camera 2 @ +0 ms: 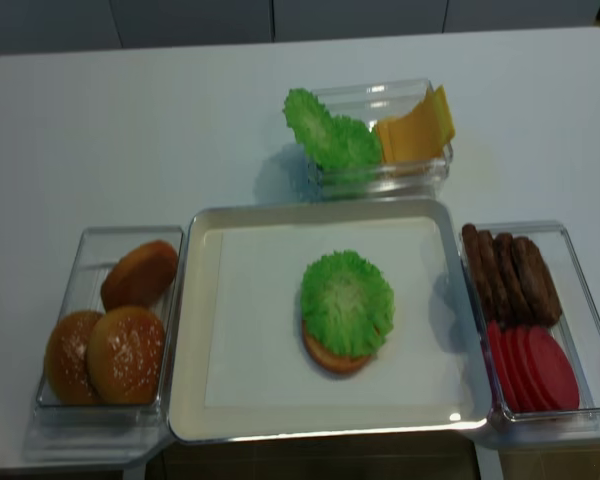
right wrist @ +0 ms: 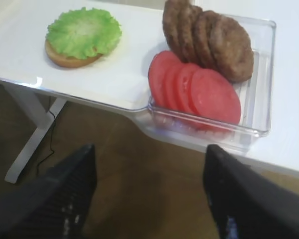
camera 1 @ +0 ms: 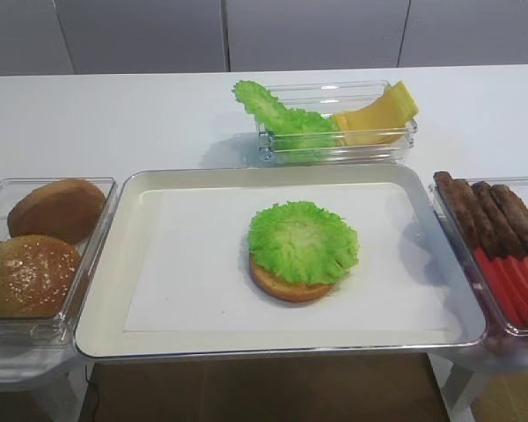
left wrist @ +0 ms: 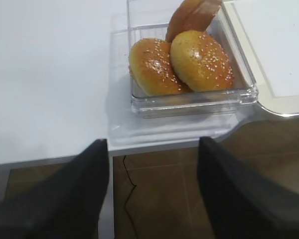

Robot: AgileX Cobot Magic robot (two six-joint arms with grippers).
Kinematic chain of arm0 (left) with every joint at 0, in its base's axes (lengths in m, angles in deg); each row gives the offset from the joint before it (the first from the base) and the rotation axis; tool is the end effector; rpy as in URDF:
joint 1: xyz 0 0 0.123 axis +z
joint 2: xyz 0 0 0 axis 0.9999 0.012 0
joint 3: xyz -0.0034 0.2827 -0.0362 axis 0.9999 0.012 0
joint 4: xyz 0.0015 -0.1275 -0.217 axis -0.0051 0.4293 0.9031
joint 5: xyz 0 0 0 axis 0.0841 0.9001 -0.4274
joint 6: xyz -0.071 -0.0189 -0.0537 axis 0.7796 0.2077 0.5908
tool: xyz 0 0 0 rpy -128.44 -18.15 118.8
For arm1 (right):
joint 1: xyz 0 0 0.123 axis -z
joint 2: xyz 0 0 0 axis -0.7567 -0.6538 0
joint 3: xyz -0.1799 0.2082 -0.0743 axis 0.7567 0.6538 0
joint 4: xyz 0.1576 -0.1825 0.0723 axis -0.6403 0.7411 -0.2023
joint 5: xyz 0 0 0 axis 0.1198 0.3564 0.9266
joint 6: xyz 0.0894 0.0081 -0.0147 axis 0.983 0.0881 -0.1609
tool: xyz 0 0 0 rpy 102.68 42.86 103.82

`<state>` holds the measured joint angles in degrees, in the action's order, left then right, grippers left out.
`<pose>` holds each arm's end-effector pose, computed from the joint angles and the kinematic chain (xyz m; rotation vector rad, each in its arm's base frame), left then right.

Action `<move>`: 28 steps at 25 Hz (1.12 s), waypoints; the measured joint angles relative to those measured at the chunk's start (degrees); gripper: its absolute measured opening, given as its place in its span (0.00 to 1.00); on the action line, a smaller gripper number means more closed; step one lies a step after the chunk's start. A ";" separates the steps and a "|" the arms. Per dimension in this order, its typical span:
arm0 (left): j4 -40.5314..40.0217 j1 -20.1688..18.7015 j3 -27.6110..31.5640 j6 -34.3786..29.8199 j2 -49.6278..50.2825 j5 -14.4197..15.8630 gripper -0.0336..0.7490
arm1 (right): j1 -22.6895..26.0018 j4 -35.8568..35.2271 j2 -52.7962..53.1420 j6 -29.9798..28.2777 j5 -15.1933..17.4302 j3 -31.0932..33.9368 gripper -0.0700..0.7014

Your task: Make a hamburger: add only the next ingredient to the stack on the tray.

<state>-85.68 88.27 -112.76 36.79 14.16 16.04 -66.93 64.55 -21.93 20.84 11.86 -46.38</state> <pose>-0.0119 0.0018 0.2649 -0.0108 2.1604 -0.0016 -0.0201 0.0037 0.2724 -0.4017 2.1286 0.2917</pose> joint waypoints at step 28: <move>0.00 0.00 0.00 0.00 0.00 0.00 0.58 | 11.40 3.39 0.00 -0.12 -4.79 2.09 0.77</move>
<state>-85.68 88.27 -112.76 36.79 14.16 16.04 -55.53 67.94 -21.93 20.72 7.07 -44.28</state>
